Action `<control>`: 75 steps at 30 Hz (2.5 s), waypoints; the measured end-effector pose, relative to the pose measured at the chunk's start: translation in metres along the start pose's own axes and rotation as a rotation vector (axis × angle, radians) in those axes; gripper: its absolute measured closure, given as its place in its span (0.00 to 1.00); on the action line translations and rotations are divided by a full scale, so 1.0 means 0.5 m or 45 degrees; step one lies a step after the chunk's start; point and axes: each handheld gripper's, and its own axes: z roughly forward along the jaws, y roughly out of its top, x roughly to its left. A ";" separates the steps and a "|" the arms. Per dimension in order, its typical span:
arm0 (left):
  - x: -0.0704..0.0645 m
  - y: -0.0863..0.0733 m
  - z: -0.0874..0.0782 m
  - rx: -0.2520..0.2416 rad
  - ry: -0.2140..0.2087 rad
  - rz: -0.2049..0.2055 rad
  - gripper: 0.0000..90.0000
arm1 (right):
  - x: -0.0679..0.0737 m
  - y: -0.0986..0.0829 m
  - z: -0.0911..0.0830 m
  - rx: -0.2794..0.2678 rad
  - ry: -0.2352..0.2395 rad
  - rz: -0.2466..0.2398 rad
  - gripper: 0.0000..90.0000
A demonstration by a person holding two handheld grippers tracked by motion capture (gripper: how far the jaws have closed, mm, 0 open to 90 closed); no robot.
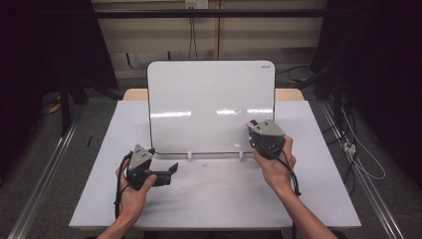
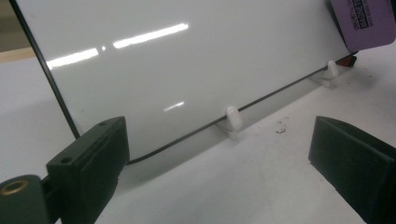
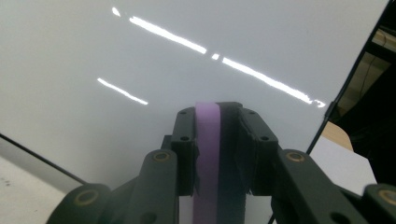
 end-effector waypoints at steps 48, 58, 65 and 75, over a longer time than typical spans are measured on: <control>0.018 0.003 -0.001 0.018 0.071 0.011 0.07 | -0.070 -0.101 -0.050 -0.113 0.331 0.271 0.04; 0.030 -0.006 -0.024 0.026 0.085 0.016 0.07 | -0.089 -0.135 -0.082 -0.105 0.367 0.364 0.04; 0.030 -0.014 -0.040 0.026 0.089 0.008 0.07 | -0.098 -0.163 -0.108 -0.111 0.354 0.412 0.04; 0.034 -0.031 -0.071 0.041 0.116 -0.016 0.07 | -0.109 -0.215 -0.125 -0.073 0.305 0.449 0.05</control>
